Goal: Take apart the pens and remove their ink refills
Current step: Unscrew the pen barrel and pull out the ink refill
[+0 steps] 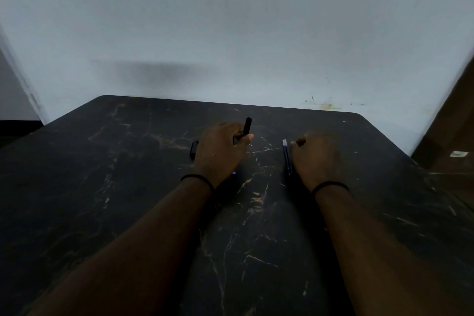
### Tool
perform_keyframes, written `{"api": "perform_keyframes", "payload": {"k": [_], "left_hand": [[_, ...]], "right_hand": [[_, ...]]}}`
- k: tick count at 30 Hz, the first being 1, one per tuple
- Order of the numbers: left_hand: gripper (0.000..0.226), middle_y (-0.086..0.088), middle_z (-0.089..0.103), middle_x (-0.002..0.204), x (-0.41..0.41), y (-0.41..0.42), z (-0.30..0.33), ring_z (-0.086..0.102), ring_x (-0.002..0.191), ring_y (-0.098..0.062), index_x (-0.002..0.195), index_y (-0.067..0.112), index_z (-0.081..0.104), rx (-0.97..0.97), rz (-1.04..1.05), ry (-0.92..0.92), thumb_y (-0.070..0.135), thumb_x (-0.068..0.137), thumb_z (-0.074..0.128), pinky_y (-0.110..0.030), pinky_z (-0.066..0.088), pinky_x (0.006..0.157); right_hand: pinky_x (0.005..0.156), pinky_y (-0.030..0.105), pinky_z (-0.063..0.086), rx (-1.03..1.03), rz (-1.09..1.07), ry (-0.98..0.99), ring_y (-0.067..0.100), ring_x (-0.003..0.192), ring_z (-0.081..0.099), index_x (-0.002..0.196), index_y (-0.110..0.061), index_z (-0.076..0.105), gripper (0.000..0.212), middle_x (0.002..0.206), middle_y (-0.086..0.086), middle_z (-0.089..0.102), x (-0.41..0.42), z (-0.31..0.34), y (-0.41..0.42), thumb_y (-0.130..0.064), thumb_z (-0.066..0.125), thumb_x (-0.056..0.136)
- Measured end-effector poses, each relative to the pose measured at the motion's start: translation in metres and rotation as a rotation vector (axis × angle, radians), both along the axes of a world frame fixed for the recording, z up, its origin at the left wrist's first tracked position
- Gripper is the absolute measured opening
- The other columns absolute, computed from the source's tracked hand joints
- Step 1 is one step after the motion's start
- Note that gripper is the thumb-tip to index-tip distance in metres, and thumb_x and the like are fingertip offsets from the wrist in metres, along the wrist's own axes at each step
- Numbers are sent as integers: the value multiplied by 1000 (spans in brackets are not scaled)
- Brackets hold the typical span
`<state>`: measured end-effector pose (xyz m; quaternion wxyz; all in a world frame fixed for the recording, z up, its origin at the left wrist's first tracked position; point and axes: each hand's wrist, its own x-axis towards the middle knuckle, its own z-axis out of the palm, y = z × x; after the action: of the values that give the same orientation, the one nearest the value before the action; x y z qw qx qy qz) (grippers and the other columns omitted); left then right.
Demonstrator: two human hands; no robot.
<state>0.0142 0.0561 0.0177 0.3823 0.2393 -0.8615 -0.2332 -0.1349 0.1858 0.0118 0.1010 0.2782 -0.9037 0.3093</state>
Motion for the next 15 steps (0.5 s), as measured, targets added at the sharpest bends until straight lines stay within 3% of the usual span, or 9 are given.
{"api": "perform_keyframes", "payload": {"k": [3,5,9,15], "left_hand": [[24,-1,72,95,-1,0,0,68,83,-15,101,16,71,15,-7,-3,37,93,63,-42,59,78],[24,-1,73,95,0,0,0,69,82,-15,102,16,71,10,-7,2,37,93,63,-42,59,78],[22,-1,73,89,0,0,-1,68,79,-17,99,16,72,-7,5,29,36,92,64,-43,58,75],[21,1,72,89,-2,0,-2,67,78,-15,97,18,72,-42,18,31,36,91,65,-42,58,73]], "right_hand": [[83,40,55,131,40,14,33,92,65,94,-8,72,33,97,14,70,8,1,-2,-37,55,96],[83,40,55,152,49,28,35,94,65,93,-6,71,31,100,16,70,13,1,-2,-34,56,95],[89,40,53,204,45,67,34,106,64,112,-13,68,31,115,12,67,23,5,-3,-36,53,96],[84,38,52,236,47,93,33,104,66,107,-10,68,36,115,13,68,41,7,-11,-41,55,95]]}}
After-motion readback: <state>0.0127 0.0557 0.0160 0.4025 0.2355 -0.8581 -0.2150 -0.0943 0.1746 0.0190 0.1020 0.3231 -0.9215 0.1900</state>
